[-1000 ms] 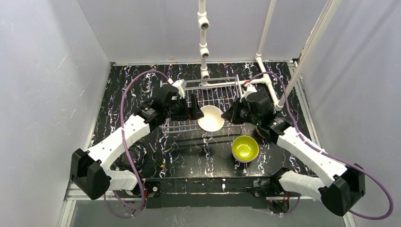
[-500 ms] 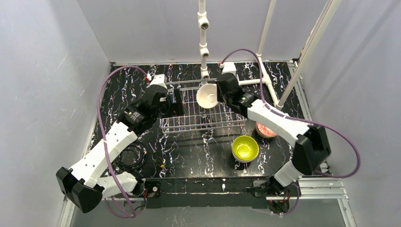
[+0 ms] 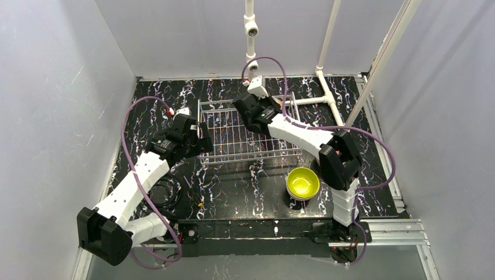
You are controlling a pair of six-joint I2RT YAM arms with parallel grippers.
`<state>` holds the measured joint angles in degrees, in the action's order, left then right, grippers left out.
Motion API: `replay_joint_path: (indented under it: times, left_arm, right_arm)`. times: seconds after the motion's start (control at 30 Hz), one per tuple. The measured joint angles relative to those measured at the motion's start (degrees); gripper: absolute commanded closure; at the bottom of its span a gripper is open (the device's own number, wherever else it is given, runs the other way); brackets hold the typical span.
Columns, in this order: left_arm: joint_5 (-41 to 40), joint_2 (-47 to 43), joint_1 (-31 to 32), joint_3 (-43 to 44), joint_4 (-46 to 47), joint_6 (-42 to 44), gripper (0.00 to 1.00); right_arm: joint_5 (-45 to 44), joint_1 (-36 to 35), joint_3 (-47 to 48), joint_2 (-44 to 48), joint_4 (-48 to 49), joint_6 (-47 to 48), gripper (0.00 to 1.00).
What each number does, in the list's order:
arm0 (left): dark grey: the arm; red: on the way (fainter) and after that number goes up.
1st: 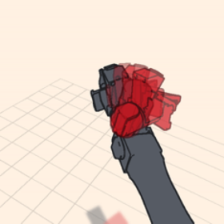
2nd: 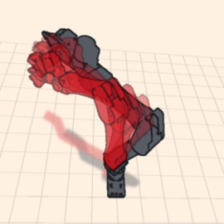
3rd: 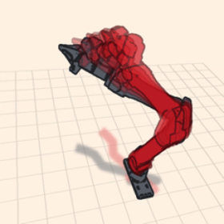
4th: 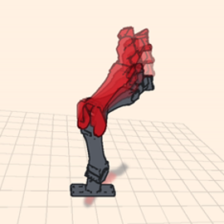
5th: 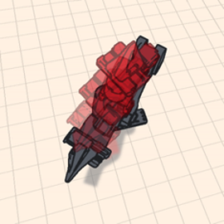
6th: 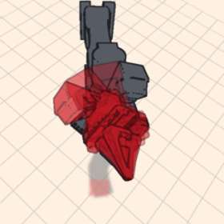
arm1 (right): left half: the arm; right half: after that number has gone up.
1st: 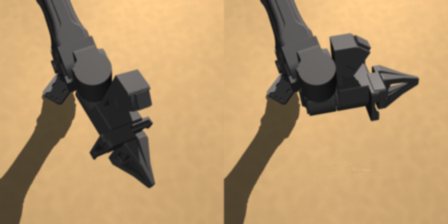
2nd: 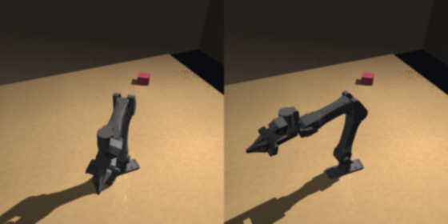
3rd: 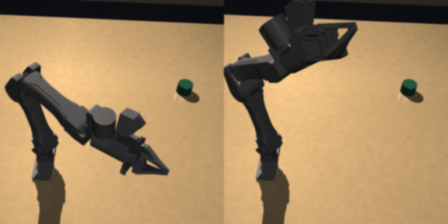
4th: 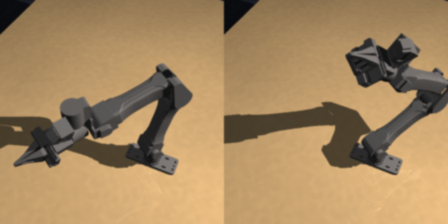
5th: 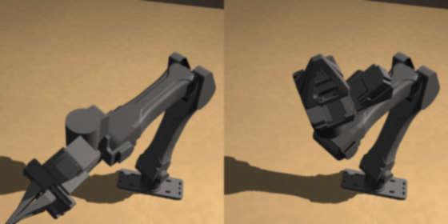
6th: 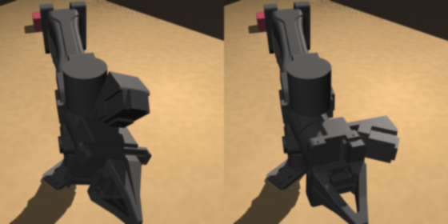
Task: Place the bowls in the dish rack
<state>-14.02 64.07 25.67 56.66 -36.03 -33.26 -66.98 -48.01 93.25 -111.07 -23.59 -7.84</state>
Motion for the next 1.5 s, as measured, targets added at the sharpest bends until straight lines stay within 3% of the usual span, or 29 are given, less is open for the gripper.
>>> replay_joint_path:
  times: [0.4, 0.67, 1.13, 1.5]
  left_arm:
    - [6.0, -3.7, -4.6, -5.4, -0.3, -2.0, 0.03]
    - [8.5, -4.5, -6.5, -6.2, -0.1, -2.8, 0.09]
    - [11.1, -3.2, -7.7, -7.4, 0.0, -2.8, 0.10]
    - [12.0, -3.2, -7.9, -7.5, 0.3, -2.4, 0.20]
  right_arm:
    - [-12.3, -3.4, -0.8, -2.3, 9.3, 16.1, 0.99]
    - [-14.9, -3.4, -4.6, -3.8, 15.8, 25.8, 0.99]
    - [-16.7, -3.4, -7.7, -7.2, 28.9, 41.2, 0.99]
    - [-18.4, -3.5, -7.2, -10.3, 30.2, 44.3, 0.99]
